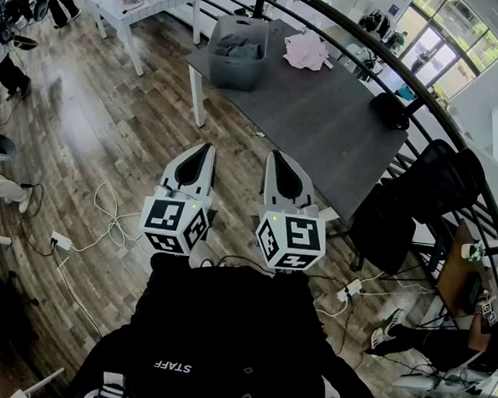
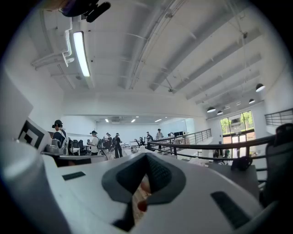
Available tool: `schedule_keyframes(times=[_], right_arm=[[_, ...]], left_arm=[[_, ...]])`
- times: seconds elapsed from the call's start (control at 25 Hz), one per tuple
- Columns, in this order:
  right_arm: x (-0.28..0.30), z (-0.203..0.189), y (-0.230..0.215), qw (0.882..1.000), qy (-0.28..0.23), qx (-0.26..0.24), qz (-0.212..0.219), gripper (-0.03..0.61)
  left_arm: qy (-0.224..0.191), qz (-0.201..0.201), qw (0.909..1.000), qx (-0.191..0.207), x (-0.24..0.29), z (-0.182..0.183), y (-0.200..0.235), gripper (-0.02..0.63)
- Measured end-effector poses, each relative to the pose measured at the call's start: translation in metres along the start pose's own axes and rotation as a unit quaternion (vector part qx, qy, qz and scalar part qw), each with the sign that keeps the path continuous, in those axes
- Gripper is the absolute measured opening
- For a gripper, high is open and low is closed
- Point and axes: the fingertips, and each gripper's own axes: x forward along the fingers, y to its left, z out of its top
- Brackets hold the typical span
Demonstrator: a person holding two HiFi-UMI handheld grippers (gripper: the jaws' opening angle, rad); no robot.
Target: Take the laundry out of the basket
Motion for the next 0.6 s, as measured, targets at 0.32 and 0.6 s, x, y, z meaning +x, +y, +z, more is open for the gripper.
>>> schedule_keyframes(times=[0.32, 0.6], right_arm=[[0.006, 0.0, 0.01, 1.0, -0.016, 0.009, 0.004, 0.015], [0.013, -0.011, 0.022, 1.0, -0.009, 0.007, -0.004, 0.014]], left_arm=[[0.0, -0.001, 1.0, 0.002, -0.001, -0.002, 0.011, 0.0], [0.006, 0.002, 1.0, 0.007, -0.01, -0.01, 0.029, 0.0]])
